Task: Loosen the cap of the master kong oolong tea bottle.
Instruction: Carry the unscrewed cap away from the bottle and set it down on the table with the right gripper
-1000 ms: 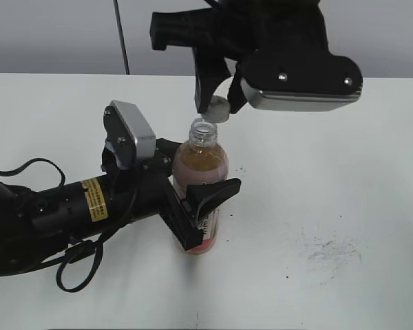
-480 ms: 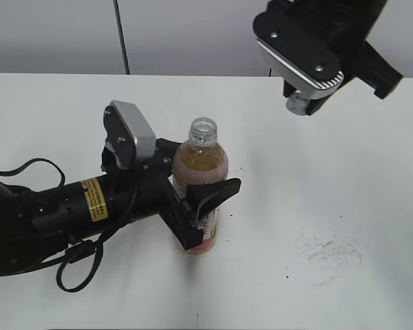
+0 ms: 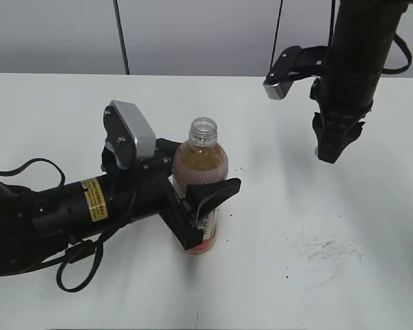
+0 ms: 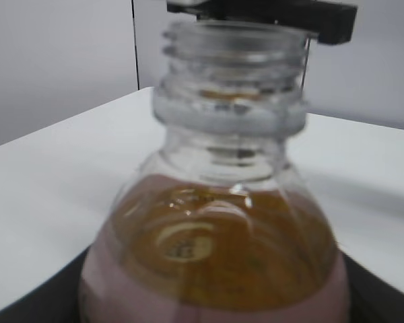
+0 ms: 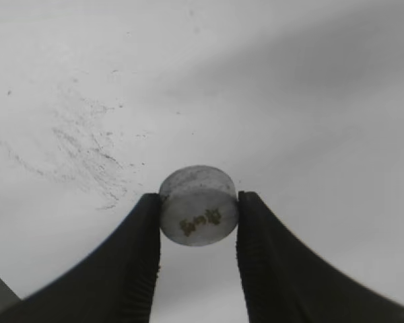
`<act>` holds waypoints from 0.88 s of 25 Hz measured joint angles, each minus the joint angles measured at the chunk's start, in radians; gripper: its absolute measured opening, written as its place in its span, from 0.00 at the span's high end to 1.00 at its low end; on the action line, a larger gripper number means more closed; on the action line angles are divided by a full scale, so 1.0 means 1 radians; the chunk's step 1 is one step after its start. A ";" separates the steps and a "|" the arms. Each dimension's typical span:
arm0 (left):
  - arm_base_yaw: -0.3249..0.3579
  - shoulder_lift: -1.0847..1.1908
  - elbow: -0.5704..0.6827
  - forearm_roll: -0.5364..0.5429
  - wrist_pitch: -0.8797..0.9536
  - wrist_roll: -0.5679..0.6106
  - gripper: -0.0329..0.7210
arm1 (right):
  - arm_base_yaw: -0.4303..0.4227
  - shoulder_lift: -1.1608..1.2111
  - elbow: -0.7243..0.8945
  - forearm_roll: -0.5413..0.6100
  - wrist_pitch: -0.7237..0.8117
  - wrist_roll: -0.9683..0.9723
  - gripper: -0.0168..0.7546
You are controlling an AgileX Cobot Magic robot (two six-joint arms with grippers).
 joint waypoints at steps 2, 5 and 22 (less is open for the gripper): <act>0.000 0.000 0.000 0.000 0.000 0.000 0.37 | -0.004 0.030 0.006 -0.008 0.000 0.148 0.63; 0.000 0.000 0.000 0.000 0.000 0.000 0.37 | -0.004 0.045 0.048 -0.008 -0.011 0.283 0.63; 0.000 0.000 0.000 -0.001 0.001 0.000 0.37 | -0.004 0.045 0.282 0.001 -0.091 0.531 0.63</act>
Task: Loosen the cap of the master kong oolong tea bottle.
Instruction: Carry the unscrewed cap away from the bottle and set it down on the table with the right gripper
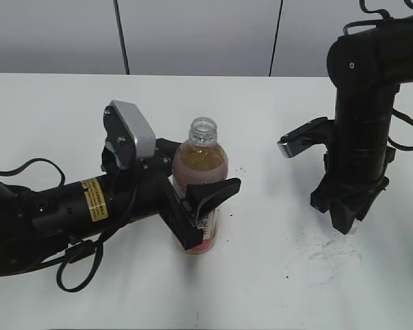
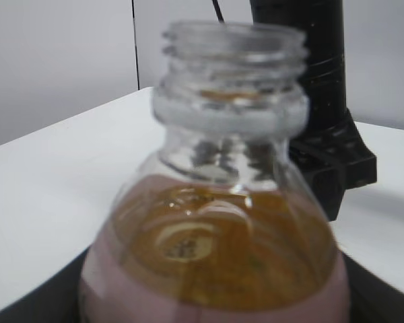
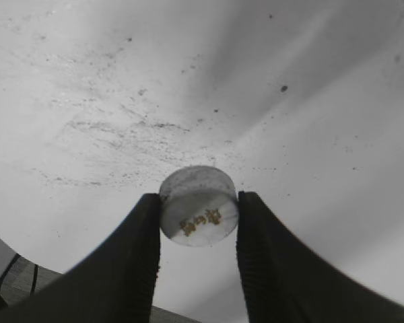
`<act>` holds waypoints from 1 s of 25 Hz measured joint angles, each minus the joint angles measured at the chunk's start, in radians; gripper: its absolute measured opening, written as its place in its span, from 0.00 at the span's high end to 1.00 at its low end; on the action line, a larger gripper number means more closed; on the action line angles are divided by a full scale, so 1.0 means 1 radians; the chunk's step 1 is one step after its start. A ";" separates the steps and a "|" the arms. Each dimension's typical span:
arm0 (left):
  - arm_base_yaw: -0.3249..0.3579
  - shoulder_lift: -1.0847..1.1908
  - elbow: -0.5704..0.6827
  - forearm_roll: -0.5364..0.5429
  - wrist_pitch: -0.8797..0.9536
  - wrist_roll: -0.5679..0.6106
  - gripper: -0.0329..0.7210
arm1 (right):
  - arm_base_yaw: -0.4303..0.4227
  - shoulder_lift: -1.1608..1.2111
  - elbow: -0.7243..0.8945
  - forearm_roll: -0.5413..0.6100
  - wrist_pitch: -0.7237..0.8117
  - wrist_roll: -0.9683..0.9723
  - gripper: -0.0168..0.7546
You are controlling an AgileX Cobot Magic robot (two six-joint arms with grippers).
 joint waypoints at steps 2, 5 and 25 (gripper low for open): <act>0.000 0.000 0.000 0.000 0.000 0.000 0.37 | 0.000 0.000 0.000 0.015 -0.008 0.003 0.63; 0.000 0.000 0.000 0.000 0.000 0.000 0.37 | 0.000 0.003 0.001 0.080 -0.032 0.005 0.63; 0.000 0.000 0.000 0.000 -0.001 0.000 0.37 | 0.000 0.047 -0.018 0.114 -0.003 0.092 0.31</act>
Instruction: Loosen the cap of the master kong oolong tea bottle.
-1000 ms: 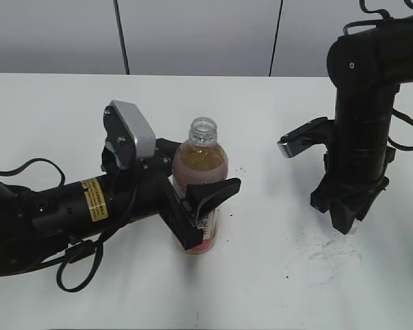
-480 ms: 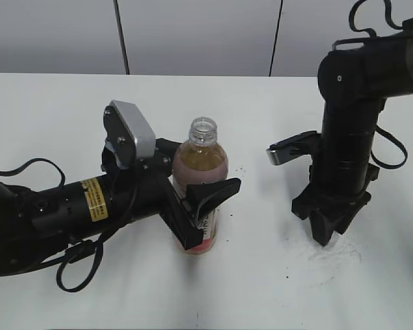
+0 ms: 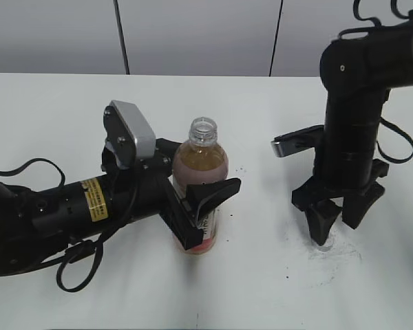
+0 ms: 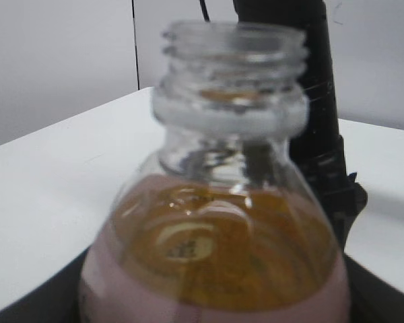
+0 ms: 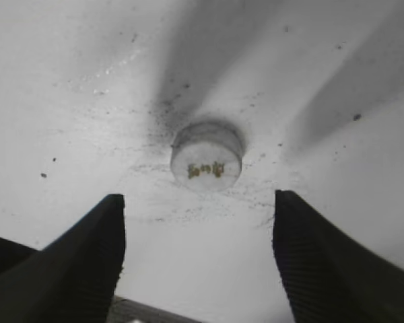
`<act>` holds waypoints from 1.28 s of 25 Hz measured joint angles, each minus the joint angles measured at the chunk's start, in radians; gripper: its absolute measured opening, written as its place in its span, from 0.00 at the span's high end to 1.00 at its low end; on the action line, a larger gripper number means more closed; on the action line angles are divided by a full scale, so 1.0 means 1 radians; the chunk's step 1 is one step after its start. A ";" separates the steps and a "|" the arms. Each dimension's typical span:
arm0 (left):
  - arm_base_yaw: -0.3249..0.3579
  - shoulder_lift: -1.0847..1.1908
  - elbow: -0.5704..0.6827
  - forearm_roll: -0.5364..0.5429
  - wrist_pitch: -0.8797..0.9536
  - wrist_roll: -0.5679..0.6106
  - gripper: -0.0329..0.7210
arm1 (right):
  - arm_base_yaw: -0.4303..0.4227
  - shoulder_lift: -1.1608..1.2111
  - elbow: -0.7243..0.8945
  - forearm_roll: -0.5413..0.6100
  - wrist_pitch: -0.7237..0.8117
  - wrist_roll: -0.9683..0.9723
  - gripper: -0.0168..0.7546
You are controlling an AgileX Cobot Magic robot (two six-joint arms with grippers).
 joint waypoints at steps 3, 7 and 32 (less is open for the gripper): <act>0.000 0.000 0.000 0.000 0.000 -0.001 0.37 | 0.000 -0.061 -0.003 0.000 0.069 0.033 0.31; 0.000 0.000 0.000 0.000 0.000 0.000 0.37 | 0.000 -0.181 -0.003 0.000 0.087 0.047 0.31; 0.001 0.000 0.000 -0.011 -0.001 0.004 0.19 | 0.000 -0.458 -0.004 -0.023 0.102 0.064 0.31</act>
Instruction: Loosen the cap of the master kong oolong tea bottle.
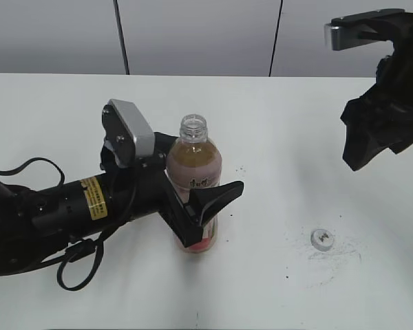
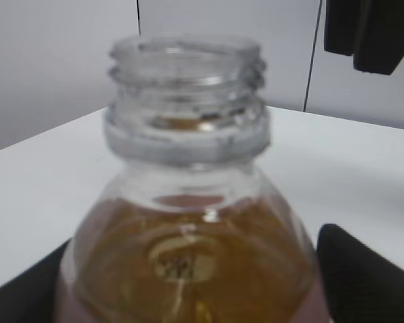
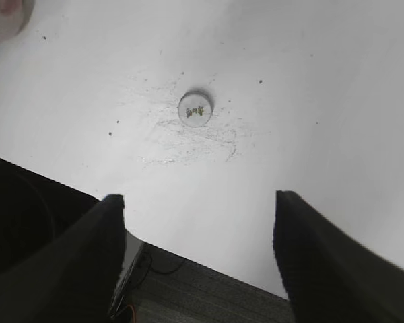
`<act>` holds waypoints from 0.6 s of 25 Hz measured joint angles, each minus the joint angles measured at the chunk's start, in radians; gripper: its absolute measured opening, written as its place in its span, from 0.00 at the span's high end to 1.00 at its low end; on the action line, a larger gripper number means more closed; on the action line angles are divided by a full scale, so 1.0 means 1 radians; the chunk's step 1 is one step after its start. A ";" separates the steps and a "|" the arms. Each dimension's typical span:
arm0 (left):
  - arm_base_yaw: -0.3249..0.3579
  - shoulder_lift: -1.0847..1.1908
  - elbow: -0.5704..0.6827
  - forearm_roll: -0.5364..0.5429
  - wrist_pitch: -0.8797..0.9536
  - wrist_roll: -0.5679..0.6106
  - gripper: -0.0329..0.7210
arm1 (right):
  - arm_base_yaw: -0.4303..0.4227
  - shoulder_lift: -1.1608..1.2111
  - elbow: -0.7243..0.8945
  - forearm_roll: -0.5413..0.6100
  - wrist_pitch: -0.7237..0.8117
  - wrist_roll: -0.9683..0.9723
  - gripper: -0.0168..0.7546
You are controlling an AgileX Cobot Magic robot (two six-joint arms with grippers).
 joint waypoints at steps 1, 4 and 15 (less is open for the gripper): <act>0.001 0.000 0.000 -0.002 0.000 0.000 0.18 | 0.000 0.000 0.000 -0.001 0.000 0.001 0.31; 0.001 0.000 0.000 -0.013 0.000 0.000 0.17 | 0.000 0.000 0.000 -0.004 0.000 0.004 0.31; 0.001 -0.065 0.001 -0.051 0.001 0.000 0.17 | 0.000 0.000 0.000 -0.006 0.000 0.004 0.31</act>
